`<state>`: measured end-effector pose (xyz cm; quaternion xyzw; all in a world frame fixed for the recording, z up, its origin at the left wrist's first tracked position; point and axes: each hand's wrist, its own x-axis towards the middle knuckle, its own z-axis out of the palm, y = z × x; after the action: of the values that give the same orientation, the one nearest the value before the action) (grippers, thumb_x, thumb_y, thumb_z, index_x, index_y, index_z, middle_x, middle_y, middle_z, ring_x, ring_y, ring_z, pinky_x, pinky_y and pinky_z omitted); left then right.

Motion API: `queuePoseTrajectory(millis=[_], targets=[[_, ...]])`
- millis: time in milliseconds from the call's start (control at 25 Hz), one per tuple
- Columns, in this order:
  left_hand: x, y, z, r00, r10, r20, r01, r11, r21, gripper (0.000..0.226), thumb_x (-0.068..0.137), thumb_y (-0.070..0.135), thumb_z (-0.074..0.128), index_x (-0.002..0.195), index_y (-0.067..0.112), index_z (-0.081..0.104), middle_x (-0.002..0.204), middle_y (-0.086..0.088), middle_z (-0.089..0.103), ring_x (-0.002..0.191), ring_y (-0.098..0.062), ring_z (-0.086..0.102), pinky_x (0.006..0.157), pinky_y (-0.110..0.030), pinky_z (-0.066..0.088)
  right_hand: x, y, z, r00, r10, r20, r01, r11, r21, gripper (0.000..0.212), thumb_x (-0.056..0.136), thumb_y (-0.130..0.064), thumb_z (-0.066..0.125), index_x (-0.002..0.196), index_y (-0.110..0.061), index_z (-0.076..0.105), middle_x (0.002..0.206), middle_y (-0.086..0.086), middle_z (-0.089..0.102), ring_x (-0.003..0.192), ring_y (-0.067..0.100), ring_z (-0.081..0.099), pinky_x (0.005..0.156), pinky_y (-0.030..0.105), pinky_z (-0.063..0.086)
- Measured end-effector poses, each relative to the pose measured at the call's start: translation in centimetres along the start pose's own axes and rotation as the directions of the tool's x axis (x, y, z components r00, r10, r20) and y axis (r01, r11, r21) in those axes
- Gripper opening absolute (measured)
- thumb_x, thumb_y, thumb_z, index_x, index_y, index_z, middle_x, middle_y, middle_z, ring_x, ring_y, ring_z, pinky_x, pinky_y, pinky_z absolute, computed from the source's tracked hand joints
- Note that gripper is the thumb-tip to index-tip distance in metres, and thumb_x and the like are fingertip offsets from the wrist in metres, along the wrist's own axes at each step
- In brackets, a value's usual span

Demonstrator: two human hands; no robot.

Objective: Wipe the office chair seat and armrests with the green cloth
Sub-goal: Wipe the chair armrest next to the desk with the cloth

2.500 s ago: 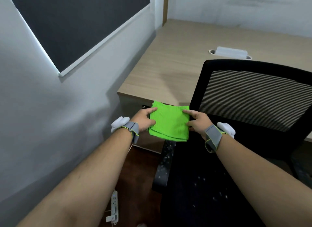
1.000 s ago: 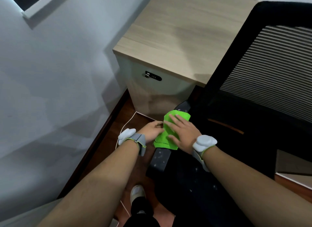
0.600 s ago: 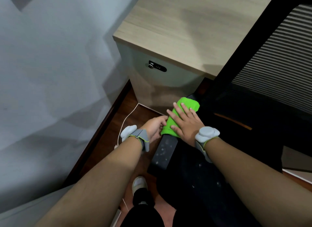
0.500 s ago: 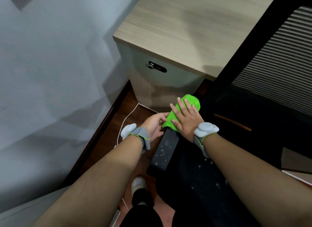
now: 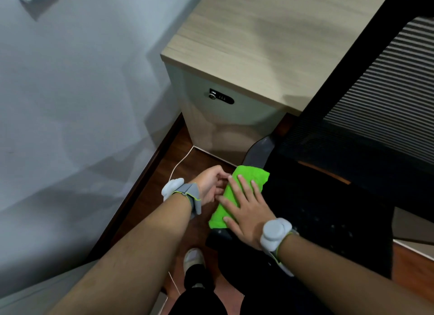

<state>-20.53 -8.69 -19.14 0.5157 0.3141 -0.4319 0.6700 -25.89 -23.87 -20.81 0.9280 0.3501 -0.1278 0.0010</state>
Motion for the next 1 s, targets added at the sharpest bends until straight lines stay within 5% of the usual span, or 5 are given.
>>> queuePoseTrajectory(millis=[240,400,520,840,1000], targets=[[0.7,1.4,0.7,0.998,0.055,-0.018,-0.056,0.997,-0.059,0.027,0.092,0.029,0.027,0.087,0.022,0.052,0.076,0.002,0.05,0.067,-0.01,0.043,0.062,-0.024,0.029,2.4,3.0,0.2,0.999,-0.034,0.018,0.033,0.997,0.065,0.059,0.088,-0.058,0.028,0.14,-0.031,0.035,0.158,0.012,0.0,0.144,0.035,-0.008,0.114,0.051,-0.005],[1.3,3.3,1.2,0.976,0.211,-0.062,-0.219,0.953,-0.208,0.042,0.094,0.027,0.028,0.126,0.013,0.051,0.119,-0.003,0.052,0.1,-0.013,0.051,0.08,-0.029,0.039,5.3,6.1,0.3,0.996,0.088,-0.003,-0.087,0.991,0.102,0.06,0.092,-0.052,0.027,0.146,-0.028,0.024,0.159,0.008,-0.003,0.147,0.029,-0.004,0.118,0.043,0.0],[1.2,3.9,1.2,0.97,0.239,-0.041,-0.242,0.941,-0.236,0.048,0.095,0.027,0.029,0.138,0.011,0.04,0.14,-0.007,0.044,0.123,-0.021,0.047,0.091,-0.032,0.039,7.5,7.5,0.1,0.971,0.239,-0.02,-0.233,0.962,0.143,0.059,0.095,-0.046,0.029,0.148,-0.023,0.016,0.159,0.009,-0.006,0.147,0.028,-0.005,0.118,0.042,0.002],[0.3,2.1,0.9,0.991,0.131,0.003,-0.13,0.99,-0.047,0.05,0.094,0.033,0.027,0.135,0.011,0.046,0.125,-0.002,0.051,0.085,-0.009,0.052,0.073,-0.025,0.035,4.9,2.5,-0.1,0.894,0.448,0.005,-0.441,0.877,0.192,0.091,0.084,-0.065,0.033,0.149,-0.01,0.001,0.155,0.026,-0.006,0.144,0.038,-0.007,0.118,0.046,0.003],[0.5,2.1,0.9,0.995,0.103,-0.014,-0.103,0.994,0.035,0.051,0.094,0.035,0.028,0.137,0.013,0.046,0.141,-0.004,0.048,0.084,-0.009,0.052,0.094,-0.034,0.032,5.9,3.8,-0.7,0.894,0.448,0.012,-0.442,0.878,0.182,0.089,0.083,-0.067,0.034,0.148,-0.012,0.01,0.154,0.028,0.0,0.144,0.039,-0.004,0.117,0.046,-0.002]])
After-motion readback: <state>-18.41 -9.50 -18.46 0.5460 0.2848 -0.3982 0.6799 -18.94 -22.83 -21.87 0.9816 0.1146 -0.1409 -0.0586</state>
